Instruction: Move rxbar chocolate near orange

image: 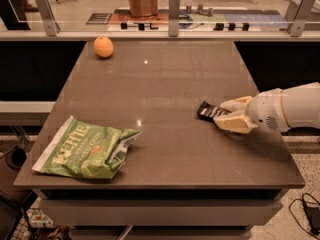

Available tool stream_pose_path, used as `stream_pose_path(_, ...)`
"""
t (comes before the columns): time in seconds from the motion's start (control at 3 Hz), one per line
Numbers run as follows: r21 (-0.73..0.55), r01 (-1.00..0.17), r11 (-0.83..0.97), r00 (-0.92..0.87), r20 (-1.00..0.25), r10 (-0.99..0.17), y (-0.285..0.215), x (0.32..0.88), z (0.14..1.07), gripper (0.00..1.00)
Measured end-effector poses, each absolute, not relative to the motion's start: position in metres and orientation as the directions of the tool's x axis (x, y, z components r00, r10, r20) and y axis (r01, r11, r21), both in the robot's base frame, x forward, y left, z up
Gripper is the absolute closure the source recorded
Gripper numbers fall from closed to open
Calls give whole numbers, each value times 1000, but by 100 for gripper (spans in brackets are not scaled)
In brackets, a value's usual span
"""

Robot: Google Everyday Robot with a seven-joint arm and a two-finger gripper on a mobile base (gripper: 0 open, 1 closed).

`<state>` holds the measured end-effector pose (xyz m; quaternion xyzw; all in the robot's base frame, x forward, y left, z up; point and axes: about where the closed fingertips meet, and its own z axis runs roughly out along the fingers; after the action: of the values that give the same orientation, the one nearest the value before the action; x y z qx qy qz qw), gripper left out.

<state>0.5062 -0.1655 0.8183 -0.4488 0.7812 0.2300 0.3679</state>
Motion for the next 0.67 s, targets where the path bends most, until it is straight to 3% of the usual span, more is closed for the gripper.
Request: stream_pose_path(0.67, -6, -852, 523, -318, -788, -527, -172, 520, 831, 100)
